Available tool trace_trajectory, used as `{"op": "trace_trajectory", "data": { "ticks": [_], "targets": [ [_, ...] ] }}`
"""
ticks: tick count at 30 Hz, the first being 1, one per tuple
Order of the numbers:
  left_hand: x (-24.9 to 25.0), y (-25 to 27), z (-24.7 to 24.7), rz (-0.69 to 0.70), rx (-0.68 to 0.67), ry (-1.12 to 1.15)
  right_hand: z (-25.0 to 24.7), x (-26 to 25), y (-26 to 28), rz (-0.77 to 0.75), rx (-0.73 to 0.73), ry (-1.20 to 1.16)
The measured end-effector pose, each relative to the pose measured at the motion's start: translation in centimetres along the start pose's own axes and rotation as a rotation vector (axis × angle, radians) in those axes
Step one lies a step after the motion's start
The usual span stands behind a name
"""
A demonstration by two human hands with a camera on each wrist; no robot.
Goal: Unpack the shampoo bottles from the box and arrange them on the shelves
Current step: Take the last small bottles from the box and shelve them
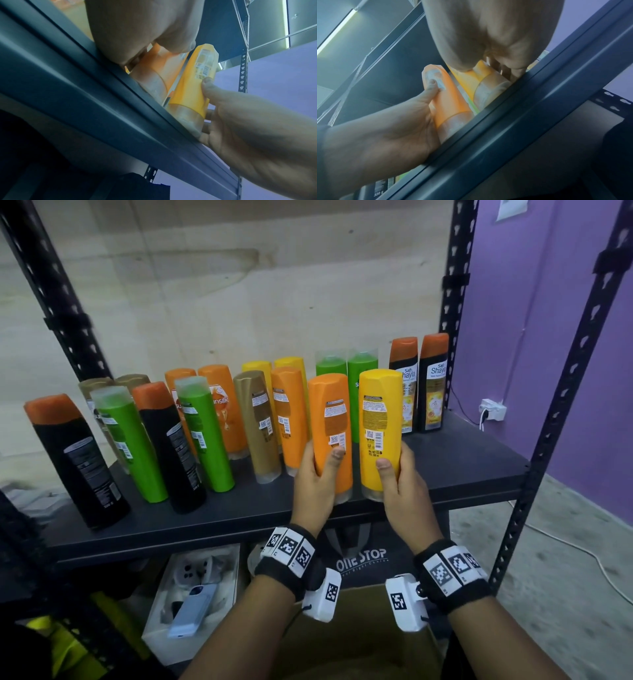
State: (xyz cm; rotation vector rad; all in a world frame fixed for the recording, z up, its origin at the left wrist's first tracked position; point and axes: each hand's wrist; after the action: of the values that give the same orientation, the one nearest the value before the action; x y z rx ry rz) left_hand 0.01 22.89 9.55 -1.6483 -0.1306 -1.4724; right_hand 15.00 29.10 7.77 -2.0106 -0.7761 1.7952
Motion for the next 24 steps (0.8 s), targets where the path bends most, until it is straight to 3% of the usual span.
{"op": "trace_trajectory", "data": {
  "ticks": [9, 16, 24],
  "targets": [
    [-0.3, -2.6, 1.4, -0.056, -0.009, -0.11, 1.5, 0.2, -3.7, 0.072, -0.056, 0.189],
    [-1.0, -4.8, 2.5, -0.121, -0.003, -0.198, 1.9, 0.7, -7.1, 0.157, -0.049, 0.176],
    [-0.4, -6.0, 2.9, -0.189, -0.028, -0.25, 2.3, 1.6, -7.4, 0.168, -0.048, 0.321]
  ]
}}
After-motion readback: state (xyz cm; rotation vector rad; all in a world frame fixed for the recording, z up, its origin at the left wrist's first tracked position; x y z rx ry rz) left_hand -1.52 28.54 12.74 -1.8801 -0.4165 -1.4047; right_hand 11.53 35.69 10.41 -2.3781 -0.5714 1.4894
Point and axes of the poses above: each hand's wrist, its own y-axis away from the middle knuckle, its own z-axis out of the palm, x = y × z, and after that the axes turned 7 degrees about x, right-handed
